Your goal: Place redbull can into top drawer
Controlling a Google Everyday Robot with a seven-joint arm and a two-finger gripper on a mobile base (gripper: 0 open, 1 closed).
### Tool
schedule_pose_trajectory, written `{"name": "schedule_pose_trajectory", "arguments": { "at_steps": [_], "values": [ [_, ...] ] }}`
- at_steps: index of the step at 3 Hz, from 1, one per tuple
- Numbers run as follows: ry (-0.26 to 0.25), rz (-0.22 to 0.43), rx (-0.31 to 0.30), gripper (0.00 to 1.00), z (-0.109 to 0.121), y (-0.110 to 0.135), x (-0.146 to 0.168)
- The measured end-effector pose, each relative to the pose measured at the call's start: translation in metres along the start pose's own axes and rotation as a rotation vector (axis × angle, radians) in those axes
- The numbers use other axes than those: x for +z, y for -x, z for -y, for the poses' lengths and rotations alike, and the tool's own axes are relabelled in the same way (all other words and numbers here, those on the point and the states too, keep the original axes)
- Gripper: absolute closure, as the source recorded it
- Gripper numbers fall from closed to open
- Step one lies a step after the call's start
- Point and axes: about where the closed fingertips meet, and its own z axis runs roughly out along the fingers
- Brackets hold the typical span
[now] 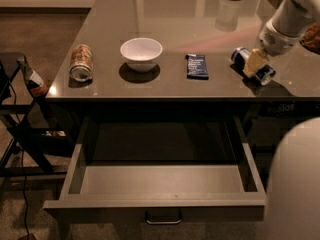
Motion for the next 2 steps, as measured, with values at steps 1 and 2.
{"name": "schedule_pose_trajectory", "arguments": {
  "at_steps": [1, 2],
  "values": [
    [0.038, 0.024, -0.013, 1.0, -0.008, -0.015, -0.009],
    [0.072, 0.042, -0.067, 1.0, -0.026, -0.031, -0.018]
  ]
}}
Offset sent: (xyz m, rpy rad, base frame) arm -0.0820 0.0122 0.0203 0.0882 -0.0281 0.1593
